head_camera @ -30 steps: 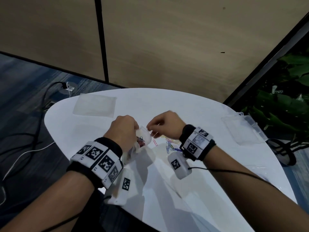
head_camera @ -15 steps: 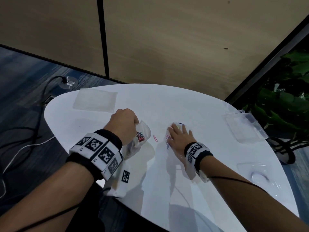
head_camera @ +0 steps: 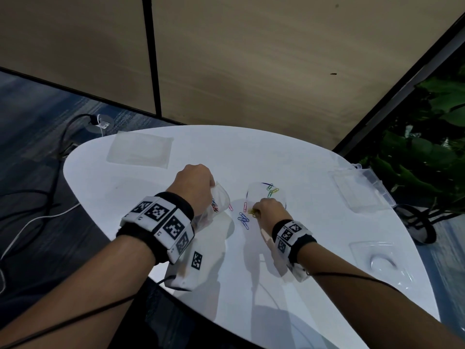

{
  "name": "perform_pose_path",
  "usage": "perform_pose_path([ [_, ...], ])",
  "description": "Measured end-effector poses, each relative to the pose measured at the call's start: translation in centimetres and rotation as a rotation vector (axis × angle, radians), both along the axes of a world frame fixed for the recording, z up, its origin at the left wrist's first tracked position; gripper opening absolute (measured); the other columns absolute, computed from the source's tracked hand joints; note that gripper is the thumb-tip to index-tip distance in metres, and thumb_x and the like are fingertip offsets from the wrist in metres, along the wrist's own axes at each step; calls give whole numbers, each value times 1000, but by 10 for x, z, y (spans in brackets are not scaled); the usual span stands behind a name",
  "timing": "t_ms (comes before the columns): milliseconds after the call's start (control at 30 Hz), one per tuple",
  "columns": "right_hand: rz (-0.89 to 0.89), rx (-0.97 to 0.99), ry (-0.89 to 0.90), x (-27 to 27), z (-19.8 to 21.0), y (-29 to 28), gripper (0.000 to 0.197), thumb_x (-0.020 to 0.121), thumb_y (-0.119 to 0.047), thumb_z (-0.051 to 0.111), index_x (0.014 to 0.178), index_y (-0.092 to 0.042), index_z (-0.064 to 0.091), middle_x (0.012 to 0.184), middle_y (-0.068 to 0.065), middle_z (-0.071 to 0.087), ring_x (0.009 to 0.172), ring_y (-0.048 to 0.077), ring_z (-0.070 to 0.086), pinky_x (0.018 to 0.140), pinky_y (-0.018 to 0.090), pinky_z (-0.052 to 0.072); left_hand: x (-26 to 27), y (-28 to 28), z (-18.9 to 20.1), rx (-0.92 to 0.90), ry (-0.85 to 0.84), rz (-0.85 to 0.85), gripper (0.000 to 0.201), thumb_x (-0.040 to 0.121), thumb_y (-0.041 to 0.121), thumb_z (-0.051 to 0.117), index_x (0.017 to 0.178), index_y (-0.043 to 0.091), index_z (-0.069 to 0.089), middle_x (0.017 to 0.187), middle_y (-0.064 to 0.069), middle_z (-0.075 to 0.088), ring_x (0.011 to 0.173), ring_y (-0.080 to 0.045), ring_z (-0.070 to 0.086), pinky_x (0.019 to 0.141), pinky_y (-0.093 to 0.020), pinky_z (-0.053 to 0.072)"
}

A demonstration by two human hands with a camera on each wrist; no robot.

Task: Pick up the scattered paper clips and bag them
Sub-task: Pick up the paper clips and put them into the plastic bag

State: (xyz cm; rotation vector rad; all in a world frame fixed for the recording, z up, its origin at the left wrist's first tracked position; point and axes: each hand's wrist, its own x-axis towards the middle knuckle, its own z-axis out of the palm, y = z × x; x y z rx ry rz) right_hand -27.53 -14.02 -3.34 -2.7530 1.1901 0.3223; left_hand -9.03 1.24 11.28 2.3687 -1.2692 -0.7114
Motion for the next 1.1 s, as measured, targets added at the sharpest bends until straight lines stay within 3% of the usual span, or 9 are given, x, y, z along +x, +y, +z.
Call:
perform_pose_path([
  [133,-478,260,-387,-8,22,-12,15,84,-13,68,95,-12,79,91,2,74,86,17,69,85,23,54,0,0,2,1,-1,1,33,93,3,54,120,14,69,129,-9,63,116,-28,61,96,-31,51],
  [233,-762,749,-830,-1,48,-12,11,79,-7,76,89,-4,77,88,11,75,79,18,72,86,30,58,0,1,4,0,14,12,33,94,3,54,122,12,68,129,-10,62,116,-28,61,95,-31,50],
  [300,-774,1028,-1075,15,74,-3,14,83,-1,72,96,4,71,92,17,71,81,21,72,82,30,60,0,2,4,-4,18,16,33,93,2,54,121,12,68,129,-11,62,116,-29,61,95,-31,51],
  [433,-603,1313,-1073,48,115,38,22,88,1,65,108,11,64,86,13,69,81,20,70,78,24,58,-1,4,6,-13,8,39,30,93,4,56,119,11,70,127,-11,63,115,-29,61,94,-31,50],
  [500,-499,1244,-972,59,118,58,16,87,4,65,102,6,68,85,12,71,78,21,70,76,22,58,0,4,7,-12,5,55,27,93,7,59,117,12,70,124,-11,64,114,-30,61,94,-32,51],
  [667,-96,404,-608,70,108,82,18,80,-8,66,90,-17,78,78,-1,75,70,9,69,69,15,53,1,5,5,-3,13,50,25,89,5,61,107,13,75,117,-8,69,108,-29,64,90,-32,55],
  [833,161,362,-425,71,115,81,26,87,-9,54,91,-20,77,81,-2,75,66,10,60,71,23,46,3,7,7,-12,5,44,19,89,4,57,94,7,75,109,-11,72,101,-29,67,88,-36,58],
  [1000,-251,643,-817,52,104,24,33,89,4,52,89,-18,76,94,6,75,85,23,72,84,37,57,11,13,10,-24,24,61,28,94,3,54,115,9,72,121,-12,66,112,-30,63,92,-32,51],
  [1100,-405,306,-448,24,75,-24,30,98,-25,50,125,-22,63,134,4,61,123,23,57,109,27,36,15,17,11,-16,25,61,27,94,2,53,115,5,70,120,-14,65,109,-31,64,89,-31,52],
])
